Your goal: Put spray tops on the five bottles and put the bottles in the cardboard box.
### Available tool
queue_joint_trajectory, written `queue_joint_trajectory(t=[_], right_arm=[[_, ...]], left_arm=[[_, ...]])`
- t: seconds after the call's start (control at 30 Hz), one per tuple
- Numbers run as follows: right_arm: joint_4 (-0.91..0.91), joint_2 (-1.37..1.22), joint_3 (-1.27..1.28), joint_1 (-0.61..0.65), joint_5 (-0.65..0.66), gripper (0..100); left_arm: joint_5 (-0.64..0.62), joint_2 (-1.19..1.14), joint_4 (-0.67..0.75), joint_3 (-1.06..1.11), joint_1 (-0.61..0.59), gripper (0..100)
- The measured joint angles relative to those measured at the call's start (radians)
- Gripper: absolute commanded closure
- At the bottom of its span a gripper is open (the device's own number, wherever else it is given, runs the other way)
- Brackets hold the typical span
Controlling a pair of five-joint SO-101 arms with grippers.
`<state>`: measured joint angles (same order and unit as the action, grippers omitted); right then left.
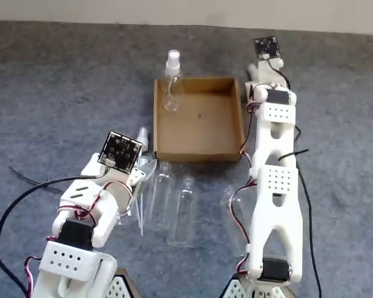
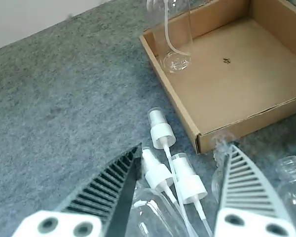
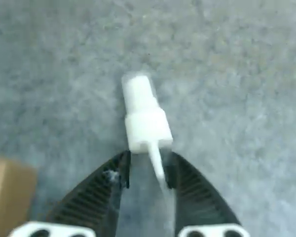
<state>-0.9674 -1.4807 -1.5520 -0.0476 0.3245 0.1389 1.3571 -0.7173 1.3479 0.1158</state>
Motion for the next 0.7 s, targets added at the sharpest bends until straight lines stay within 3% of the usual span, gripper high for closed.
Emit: queue_joint_trajectory(t=[0.23, 0.53, 0.7], right_arm=[[-0.247, 0.055, -0.020, -0.029, 0.000, 99.5], [-0.733, 0.242, -0.017, -0.060, 0.003, 99.5], [-0.778, 0.374, 0.038, -0.084, 0.003, 99.5]], left_arm=[[0.000, 0.000, 0.000, 0.000, -0.002, 76], [0.000, 0.000, 0.000, 0.000, -0.002, 76], [0.000, 0.000, 0.000, 0.000, -0.002, 76]])
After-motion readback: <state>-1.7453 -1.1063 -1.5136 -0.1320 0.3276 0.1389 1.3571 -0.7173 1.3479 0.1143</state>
